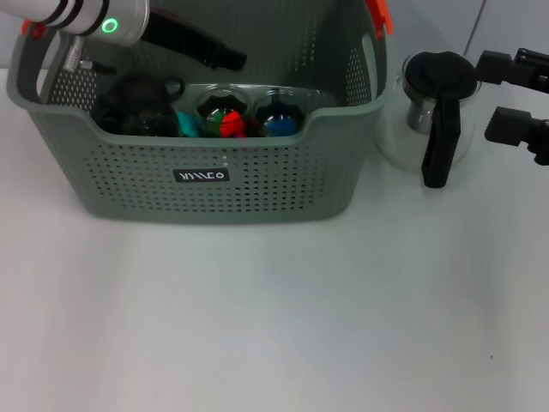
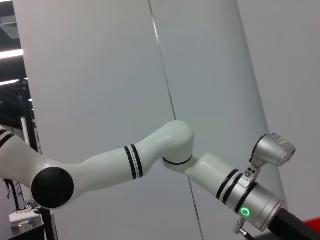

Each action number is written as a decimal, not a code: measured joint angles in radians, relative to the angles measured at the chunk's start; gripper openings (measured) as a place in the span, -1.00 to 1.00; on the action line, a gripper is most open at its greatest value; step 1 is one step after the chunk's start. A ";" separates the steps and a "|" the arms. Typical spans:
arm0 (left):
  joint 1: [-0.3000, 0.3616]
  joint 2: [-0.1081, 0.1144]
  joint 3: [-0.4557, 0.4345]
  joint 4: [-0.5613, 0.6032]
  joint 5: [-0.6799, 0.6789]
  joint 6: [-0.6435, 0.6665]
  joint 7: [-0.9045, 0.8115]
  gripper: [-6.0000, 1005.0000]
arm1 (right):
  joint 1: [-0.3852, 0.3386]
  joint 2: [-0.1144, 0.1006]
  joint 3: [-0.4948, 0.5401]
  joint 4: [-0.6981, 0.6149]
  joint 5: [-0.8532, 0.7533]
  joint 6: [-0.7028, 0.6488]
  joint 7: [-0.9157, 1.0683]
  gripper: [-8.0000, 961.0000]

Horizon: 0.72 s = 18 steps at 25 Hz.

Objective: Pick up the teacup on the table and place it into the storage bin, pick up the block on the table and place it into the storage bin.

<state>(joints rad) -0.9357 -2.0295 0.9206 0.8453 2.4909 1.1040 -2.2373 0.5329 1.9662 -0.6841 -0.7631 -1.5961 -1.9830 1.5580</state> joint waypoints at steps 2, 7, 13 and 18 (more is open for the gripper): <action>0.005 0.001 -0.002 0.010 -0.001 0.013 -0.009 -0.21 | 0.003 0.000 0.000 0.000 0.000 0.000 0.000 0.80; 0.073 -0.017 -0.077 0.167 -0.101 0.109 -0.002 0.01 | 0.005 0.001 0.014 -0.001 0.031 -0.001 0.002 0.80; 0.214 -0.033 -0.200 0.320 -0.514 0.345 0.127 0.54 | -0.001 -0.009 0.018 -0.001 0.082 -0.001 0.008 0.80; 0.300 -0.060 -0.270 0.329 -0.681 0.524 0.217 0.85 | 0.009 -0.016 0.007 -0.001 0.055 0.000 0.002 0.80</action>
<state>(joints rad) -0.6357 -2.0893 0.6506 1.1738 1.8102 1.6278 -2.0200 0.5416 1.9500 -0.6770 -0.7640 -1.5412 -1.9832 1.5596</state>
